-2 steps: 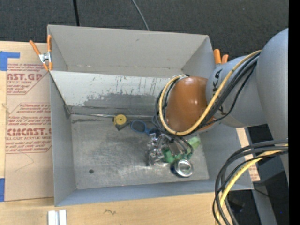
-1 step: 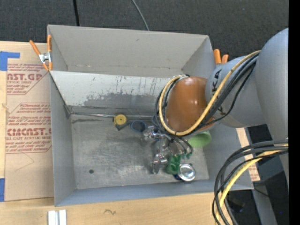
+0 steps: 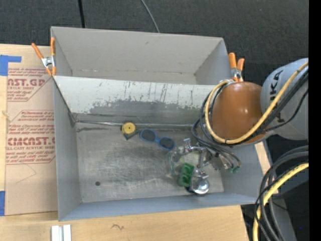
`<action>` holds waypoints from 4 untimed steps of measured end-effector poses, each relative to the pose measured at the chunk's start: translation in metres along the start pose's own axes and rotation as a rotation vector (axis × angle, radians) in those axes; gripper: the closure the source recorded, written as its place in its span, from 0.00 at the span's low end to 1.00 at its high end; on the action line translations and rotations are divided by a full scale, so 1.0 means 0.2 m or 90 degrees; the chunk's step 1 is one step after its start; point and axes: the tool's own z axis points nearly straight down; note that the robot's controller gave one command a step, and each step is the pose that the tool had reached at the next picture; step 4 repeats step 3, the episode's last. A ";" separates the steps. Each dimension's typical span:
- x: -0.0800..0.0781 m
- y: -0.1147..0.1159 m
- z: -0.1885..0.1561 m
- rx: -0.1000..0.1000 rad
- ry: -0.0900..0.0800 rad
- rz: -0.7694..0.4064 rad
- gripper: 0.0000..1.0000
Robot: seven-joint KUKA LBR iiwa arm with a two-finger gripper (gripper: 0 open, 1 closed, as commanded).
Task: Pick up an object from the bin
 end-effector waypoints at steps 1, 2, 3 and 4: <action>0.03 -0.12 0.25 -0.004 -0.013 -0.077 0.00; 0.03 -0.14 0.25 0.000 -0.012 -0.073 1.00; -0.02 -0.26 -0.60 0.001 -0.004 -0.250 1.00; -0.02 -0.26 -0.60 0.001 -0.004 -0.250 1.00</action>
Offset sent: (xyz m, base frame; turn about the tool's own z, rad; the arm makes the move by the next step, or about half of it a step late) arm -0.0047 -0.0322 -0.0565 -0.1136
